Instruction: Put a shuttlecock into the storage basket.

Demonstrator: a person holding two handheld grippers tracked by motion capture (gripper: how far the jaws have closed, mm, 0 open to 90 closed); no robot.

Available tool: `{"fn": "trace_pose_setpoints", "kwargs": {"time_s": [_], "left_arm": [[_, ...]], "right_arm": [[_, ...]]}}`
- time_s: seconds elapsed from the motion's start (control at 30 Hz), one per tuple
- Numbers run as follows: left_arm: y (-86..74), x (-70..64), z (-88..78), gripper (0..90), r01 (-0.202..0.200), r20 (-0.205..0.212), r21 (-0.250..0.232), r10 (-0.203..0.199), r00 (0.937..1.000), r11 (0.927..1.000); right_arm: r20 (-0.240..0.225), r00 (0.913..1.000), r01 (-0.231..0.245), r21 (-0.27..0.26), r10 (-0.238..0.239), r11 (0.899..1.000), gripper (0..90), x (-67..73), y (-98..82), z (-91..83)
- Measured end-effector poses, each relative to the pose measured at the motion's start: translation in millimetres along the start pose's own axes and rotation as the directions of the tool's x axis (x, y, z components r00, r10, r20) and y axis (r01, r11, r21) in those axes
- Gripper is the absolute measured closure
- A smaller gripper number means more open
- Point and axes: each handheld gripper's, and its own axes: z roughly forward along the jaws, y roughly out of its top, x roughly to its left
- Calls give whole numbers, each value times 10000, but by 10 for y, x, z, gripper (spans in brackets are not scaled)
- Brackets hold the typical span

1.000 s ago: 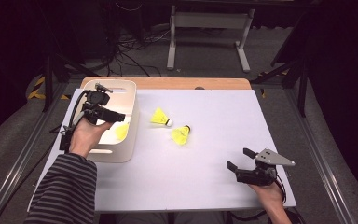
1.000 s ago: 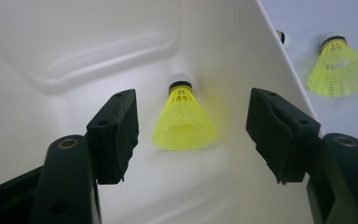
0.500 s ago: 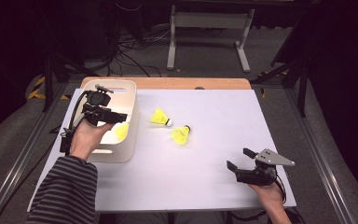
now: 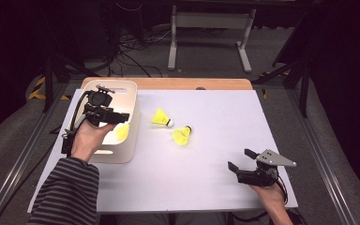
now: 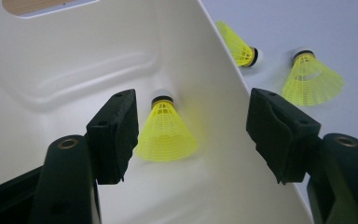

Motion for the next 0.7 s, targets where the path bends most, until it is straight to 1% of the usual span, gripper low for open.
{"fn": "trace_pose_setpoints", "kwargs": {"time_s": [0.13,0.4,0.7], "left_arm": [[6,-33,-10,351,-14,117,-127,16,9999,9999],[51,-100,0,364,-57,249,-136,61,9997,9999],[148,-216,20,378,-375,403,23,374,9985,9993]], "right_arm": [[0,10000,-4,-2,4,10000,147,0,0,0],[-8,10000,0,-1,0,10000,147,0,0,0],[-21,10000,-2,-3,2,10000,147,0,0,1]]}}
